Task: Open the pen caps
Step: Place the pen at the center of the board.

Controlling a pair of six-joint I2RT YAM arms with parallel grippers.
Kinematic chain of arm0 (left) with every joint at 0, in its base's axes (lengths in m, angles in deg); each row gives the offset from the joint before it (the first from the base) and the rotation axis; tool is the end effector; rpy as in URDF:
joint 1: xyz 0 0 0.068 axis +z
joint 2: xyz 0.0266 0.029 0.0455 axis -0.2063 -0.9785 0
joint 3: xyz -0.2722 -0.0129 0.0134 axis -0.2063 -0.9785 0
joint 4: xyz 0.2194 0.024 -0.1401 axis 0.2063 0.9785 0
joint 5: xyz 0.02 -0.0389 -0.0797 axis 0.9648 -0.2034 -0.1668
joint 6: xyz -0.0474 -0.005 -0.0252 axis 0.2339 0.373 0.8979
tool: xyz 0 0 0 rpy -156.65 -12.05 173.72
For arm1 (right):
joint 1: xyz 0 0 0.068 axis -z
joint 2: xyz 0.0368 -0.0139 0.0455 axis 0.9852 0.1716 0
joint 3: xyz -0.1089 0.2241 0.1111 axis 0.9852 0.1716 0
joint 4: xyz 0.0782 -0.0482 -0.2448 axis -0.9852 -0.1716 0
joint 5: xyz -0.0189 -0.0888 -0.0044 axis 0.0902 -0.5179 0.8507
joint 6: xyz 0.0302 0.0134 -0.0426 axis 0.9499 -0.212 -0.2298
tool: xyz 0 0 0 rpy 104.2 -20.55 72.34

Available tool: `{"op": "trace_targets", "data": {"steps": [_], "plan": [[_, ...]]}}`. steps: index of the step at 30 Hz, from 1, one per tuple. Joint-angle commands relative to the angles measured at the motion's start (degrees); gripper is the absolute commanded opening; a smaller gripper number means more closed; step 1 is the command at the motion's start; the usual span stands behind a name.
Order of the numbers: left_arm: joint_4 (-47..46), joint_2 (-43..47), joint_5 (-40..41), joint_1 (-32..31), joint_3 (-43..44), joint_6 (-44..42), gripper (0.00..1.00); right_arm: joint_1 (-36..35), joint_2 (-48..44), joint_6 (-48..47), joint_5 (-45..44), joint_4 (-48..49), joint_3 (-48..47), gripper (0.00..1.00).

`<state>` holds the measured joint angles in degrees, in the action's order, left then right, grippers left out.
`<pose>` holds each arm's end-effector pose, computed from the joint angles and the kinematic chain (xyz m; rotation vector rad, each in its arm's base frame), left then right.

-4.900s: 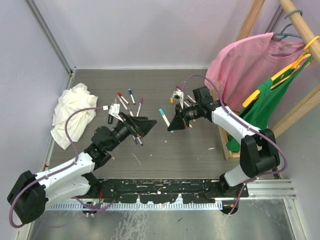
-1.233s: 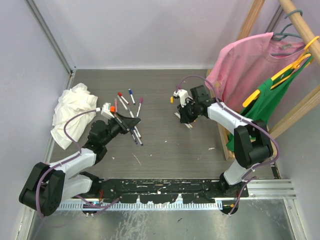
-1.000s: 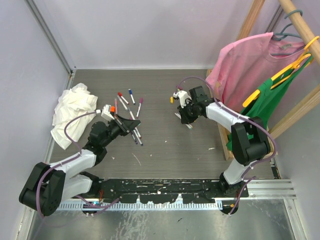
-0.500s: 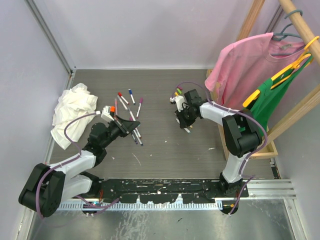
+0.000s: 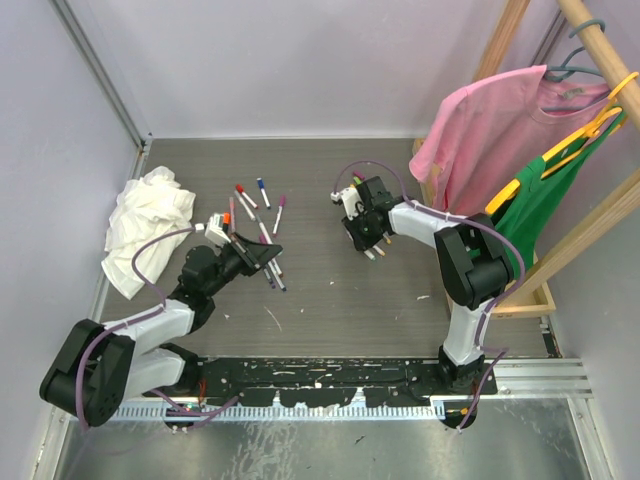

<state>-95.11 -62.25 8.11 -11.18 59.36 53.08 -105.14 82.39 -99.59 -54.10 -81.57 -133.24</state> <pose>0.1973 -0.0950 0.1887 -0.3531 1.8429 -1.2765 0.3393 0.1651 0.1616 -1.0180 2.4582 0.2746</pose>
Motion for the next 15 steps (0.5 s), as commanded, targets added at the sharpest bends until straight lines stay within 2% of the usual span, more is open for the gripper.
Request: {"op": "trace_targets", "data": {"steps": [1, 7, 15], "plan": [[-4.2, -0.5, -0.5, -0.7, 0.6, 0.1, 0.0, -0.4, 0.5, 0.5, -2.1, 1.4, -1.7, 0.25], [-4.2, -0.2, -0.4, -1.0, 0.4, 0.1, 0.0, -0.3, -0.5, 0.5, -1.8, 1.1, -1.7, 0.35], [-4.1, -0.2, -0.2, -1.1, 0.4, 0.1, 0.0, -0.3, -2.7, 0.1, -0.8, 0.6, -1.7, 0.37]]}}
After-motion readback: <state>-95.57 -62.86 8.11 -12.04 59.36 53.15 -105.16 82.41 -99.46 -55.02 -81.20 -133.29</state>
